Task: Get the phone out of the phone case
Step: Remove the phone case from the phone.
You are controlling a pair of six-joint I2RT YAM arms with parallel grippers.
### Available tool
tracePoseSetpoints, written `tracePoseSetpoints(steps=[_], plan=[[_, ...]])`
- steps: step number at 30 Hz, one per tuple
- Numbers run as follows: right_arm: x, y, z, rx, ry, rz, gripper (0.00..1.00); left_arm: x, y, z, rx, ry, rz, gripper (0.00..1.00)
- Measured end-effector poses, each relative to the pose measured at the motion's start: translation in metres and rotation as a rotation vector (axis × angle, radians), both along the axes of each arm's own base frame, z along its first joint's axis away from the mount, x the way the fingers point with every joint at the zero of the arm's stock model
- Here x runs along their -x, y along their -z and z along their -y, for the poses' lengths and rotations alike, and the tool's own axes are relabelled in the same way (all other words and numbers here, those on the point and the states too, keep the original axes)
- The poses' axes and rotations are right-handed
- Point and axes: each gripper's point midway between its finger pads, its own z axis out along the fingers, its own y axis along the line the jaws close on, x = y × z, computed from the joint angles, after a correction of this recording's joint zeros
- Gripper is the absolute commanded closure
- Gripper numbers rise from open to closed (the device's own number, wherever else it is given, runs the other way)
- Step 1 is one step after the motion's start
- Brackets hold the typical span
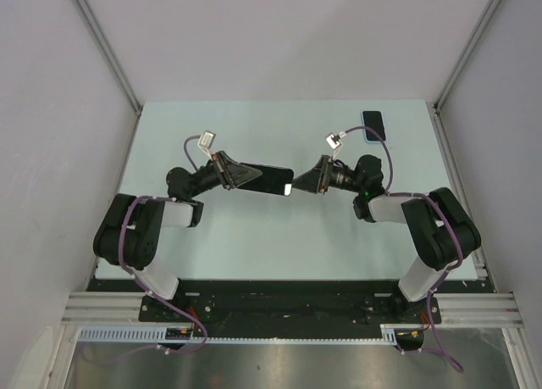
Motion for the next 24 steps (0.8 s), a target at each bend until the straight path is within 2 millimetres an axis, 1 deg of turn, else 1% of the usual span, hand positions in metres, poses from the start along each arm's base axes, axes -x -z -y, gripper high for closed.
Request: tracePoseSetpoints(steps=[7,16,18,21,24], plan=[[0.008,-0.005,-0.004,-0.012,-0.032,-0.004,0.49,0.007,-0.006,0.002,-0.001,0.044,-0.002,1.00],[0.008,-0.015,-0.010,-0.043,-0.021,0.025,0.51,0.010,-0.018,0.000,0.004,0.026,0.028,1.00],[0.007,-0.017,-0.015,-0.052,-0.010,0.028,0.51,0.009,-0.019,-0.001,0.008,0.013,0.026,1.00],[0.018,-0.013,-0.034,-0.050,-0.048,0.016,0.51,0.018,-0.019,0.004,0.013,0.037,0.016,1.00],[0.022,-0.007,-0.039,-0.044,-0.064,0.003,0.51,0.021,-0.016,0.006,0.010,0.047,0.008,1.00]])
